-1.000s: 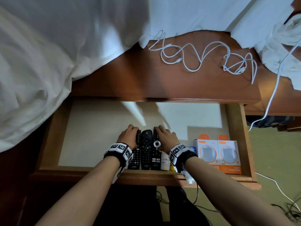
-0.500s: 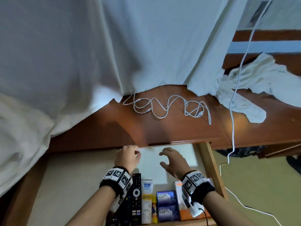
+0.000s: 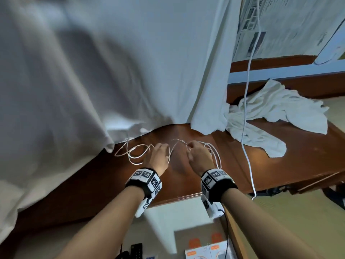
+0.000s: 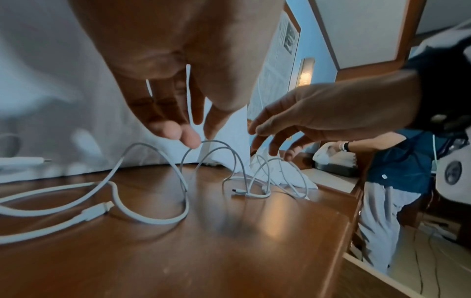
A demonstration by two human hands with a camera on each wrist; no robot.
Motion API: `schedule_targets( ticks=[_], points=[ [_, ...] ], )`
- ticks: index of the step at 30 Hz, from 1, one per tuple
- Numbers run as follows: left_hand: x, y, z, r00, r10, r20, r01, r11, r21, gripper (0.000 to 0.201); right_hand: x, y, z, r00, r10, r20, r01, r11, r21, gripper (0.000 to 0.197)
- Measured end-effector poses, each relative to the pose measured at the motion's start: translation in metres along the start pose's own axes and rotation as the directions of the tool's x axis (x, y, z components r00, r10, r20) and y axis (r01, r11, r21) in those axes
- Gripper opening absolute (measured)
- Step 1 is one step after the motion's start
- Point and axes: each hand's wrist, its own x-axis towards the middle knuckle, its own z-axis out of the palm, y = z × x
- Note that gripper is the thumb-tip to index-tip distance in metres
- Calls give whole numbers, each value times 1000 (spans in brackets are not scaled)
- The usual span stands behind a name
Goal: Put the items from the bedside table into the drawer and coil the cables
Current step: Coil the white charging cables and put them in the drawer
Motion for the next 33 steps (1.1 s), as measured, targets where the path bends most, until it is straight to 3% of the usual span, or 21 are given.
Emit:
schedule_targets(
  ticks=[4, 9, 12, 17, 20, 26, 33],
  points=[
    [9, -6, 7, 988, -76, 132, 51, 981, 188, 34, 32, 1, 3, 988, 80, 132, -66, 992, -104, 46],
    [7, -11, 6, 986, -83, 146, 47, 970, 240, 13, 60, 2, -9, 980, 97, 176, -66, 983, -172, 22],
    [2, -17, 4, 994, -20, 111, 6, 992, 125, 25, 72, 3, -27, 992, 72, 103, -62, 994, -90, 14],
    [-26, -37, 10, 991, 119, 56, -122, 992, 40, 23, 95, -7, -70, 990, 70, -119, -45, 979, 198, 17],
    [-49, -55, 15, 994, 107, 16, -107, 994, 30, 21, 105, -28, -104, 971, 80, -224, 12, 925, 380, 17],
    [-44, -60, -8, 998, -41, -48, 41, 999, -7, 16, 106, -71, -149, 961, -93, -261, 201, 882, 427, 11],
    [-30, -70, -20, 983, -60, 172, 60, 998, 5, 17, 102, -125, -207, 910, -145, -389, 331, 820, 468, 12]
  ],
)
